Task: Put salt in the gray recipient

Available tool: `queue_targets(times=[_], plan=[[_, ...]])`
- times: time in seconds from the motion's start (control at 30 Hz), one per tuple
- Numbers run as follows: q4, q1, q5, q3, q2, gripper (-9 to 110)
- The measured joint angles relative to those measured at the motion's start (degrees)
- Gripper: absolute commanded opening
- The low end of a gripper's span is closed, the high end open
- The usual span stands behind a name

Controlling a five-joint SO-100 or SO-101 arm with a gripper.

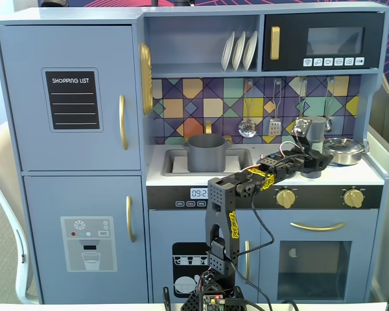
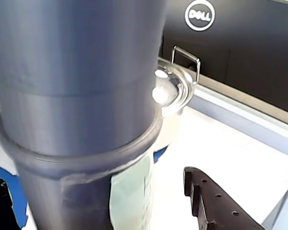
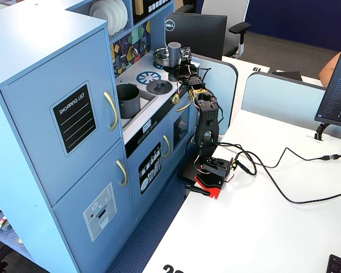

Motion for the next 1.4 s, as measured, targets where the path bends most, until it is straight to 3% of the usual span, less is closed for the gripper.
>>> queue_targets(times=[0.3, 0.37, 0.5, 0.7, 1.03, 1.4], plan=[[10.2, 0.5, 0.0, 10.3, 15.7, 49], [14.7, 0.4, 0.0, 14.0, 21.8, 37], [28.8, -0.1, -1.3, 19.1, 35.9, 0], [45.2, -11.2, -10.6, 27.6, 53.7, 0], [65.4, -48.5, -2.1, 46.1, 76.4, 0], [60.3, -51.6, 2.7, 77.6, 87.8, 0]])
